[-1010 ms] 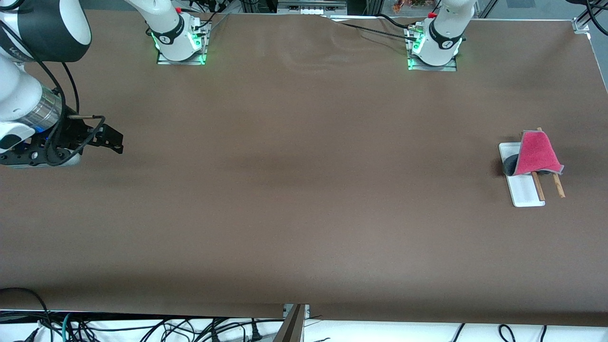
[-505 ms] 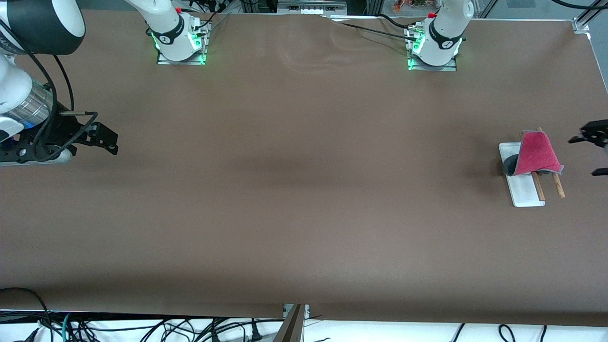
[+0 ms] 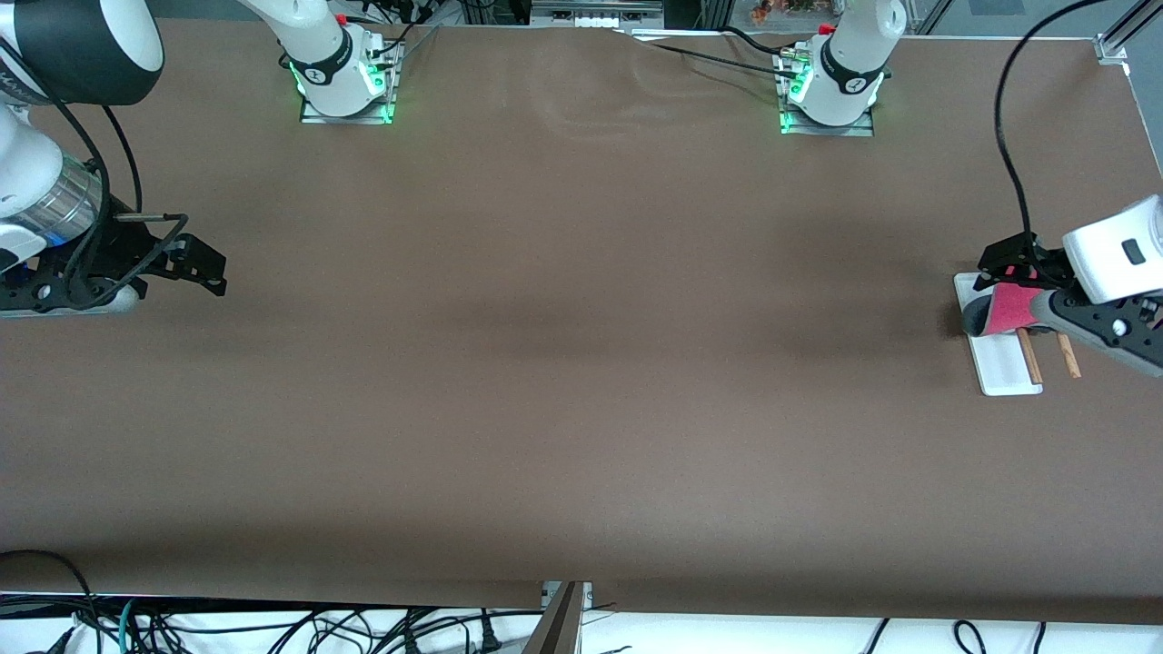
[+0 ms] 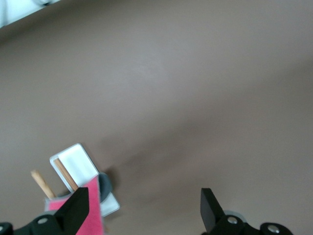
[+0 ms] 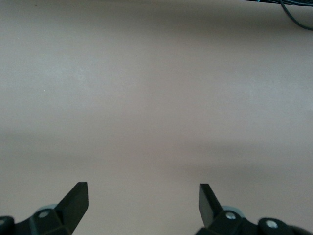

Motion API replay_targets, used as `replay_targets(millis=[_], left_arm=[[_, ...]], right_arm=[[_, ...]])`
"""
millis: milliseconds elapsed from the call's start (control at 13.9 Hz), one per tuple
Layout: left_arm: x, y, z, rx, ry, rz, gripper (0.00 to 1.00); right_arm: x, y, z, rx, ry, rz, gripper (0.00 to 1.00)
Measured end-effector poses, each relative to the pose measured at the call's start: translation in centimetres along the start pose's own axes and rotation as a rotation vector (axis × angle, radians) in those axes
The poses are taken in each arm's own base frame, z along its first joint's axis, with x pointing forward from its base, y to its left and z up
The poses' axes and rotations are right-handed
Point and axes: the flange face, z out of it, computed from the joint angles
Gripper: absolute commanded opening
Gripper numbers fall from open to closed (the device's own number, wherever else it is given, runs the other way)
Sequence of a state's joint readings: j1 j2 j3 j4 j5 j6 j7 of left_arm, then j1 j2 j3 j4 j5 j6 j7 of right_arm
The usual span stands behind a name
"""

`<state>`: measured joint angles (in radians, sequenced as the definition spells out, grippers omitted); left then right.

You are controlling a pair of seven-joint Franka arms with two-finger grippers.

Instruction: Pass towel and hang on rack

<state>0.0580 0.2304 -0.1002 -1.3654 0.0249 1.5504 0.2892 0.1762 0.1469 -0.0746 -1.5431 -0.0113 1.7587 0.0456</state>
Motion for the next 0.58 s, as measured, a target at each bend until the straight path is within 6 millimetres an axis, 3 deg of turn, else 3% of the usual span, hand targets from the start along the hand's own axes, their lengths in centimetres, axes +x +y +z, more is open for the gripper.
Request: replay_targets(millis=[144,361,577], left_arm=[[-3.0,1.6,-0.1,0.021,0.036,-0.179,1.0],[-6.7,3.7,1.0,0.04,0.076,-0.263,1.0],[-7.7,3.7,1.7,0.042,0.076,-0.274,1.0]], right_arm=[[0.0,0.0,0.0,0.0,0.0,0.0,1.0],[0.0,0.0,0.0,0.0,0.0,0.0,1.0],[0.0,0.0,0.0,0.0,0.0,0.0,1.0]])
